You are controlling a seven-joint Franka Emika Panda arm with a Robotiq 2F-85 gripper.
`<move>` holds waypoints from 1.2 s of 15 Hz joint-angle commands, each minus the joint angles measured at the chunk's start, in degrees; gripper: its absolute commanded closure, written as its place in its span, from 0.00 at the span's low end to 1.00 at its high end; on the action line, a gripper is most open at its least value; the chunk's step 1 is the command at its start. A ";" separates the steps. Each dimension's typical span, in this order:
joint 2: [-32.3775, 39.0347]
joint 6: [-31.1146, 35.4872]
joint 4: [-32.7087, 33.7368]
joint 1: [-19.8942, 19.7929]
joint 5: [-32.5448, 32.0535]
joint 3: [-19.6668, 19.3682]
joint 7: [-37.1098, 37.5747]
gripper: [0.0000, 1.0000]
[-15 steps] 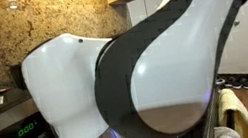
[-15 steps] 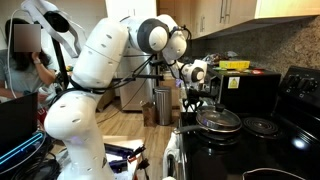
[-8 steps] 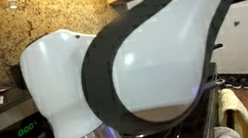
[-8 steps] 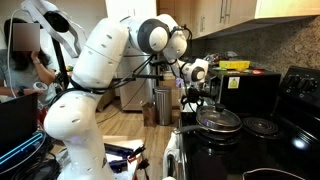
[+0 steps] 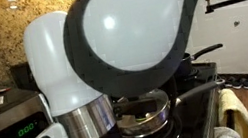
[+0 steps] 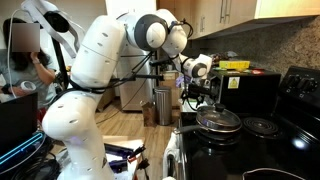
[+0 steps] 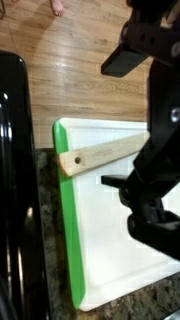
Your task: Take the wooden spoon on the stove and put it on the counter
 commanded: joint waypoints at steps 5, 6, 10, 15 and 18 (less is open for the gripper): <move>-11.56 -7.52 -6.35 -4.39 11.55 1.92 -1.26 0.00; -13.01 -8.33 -6.87 -4.75 13.24 1.86 -1.28 0.00; -19.80 -10.19 -11.30 -5.46 18.70 0.48 0.61 0.00; -29.41 -5.38 -20.32 -5.90 16.81 -4.58 8.85 0.00; -33.47 -1.09 -24.01 -7.01 20.21 -7.72 9.24 0.00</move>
